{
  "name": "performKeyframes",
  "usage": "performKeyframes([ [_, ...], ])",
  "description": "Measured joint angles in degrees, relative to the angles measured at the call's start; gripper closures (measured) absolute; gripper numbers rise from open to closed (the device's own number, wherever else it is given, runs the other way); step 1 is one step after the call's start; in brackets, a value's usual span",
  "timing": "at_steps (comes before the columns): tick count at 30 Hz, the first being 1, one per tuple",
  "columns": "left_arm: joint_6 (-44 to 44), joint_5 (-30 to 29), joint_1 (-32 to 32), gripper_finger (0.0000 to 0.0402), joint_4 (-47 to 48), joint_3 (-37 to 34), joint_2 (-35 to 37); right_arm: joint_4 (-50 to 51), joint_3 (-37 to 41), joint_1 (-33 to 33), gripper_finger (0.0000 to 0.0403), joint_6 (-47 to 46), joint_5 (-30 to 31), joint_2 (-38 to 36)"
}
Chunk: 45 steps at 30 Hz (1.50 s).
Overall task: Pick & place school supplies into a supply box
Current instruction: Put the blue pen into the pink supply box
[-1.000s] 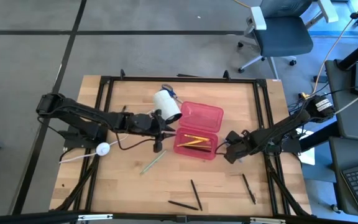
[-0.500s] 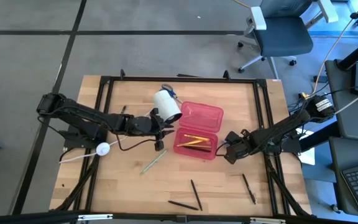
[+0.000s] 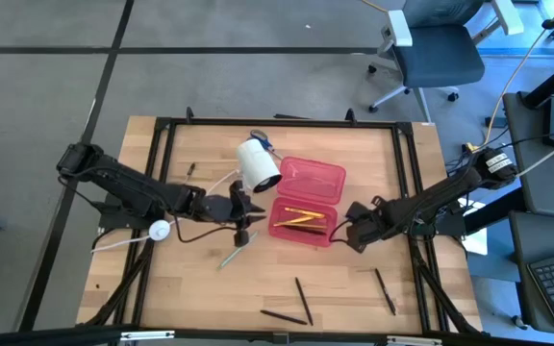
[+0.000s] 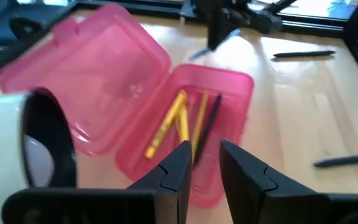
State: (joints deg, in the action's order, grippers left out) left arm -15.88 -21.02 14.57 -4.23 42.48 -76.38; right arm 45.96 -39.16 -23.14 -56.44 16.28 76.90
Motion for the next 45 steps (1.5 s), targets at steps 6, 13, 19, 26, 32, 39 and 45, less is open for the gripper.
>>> performKeyframes([
  [6,-6.2,1.1,4.2,0.0327,4.1,0.0,0.0,2.0,-5.6,0.0,0.037,6.3,4.8,-0.1],
  [13,-14.3,1.1,8.6,0.0327,6.3,0.0,0.0,-11.9,-9.1,0.9,0.0364,19.8,9.4,-0.1],
  [19,-17.9,0.8,11.6,0.0327,8.0,0.0,0.0,-28.4,-9.1,3.7,0.0365,36.0,8.0,-0.1],
  [26,-18.1,-0.5,14.2,0.0327,9.3,0.0,0.0,-38.4,-9.1,7.9,0.0364,43.9,1.5,2.3],
  [32,-18.1,-0.4,15.4,0.0327,9.3,0.0,0.0,-40.3,-9.1,10.3,0.0363,45.0,-3.7,9.0],
  [39,-24.5,-0.5,15.3,0.0327,13.4,0.0,-1.0,-40.5,-9.1,12.1,0.0362,44.9,-6.0,15.5],
  [45,-26.0,-0.9,15.3,0.0327,12.8,0.0,-5.7,-40.6,-9.1,13.9,0.0362,44.9,-9.9,17.7],
])
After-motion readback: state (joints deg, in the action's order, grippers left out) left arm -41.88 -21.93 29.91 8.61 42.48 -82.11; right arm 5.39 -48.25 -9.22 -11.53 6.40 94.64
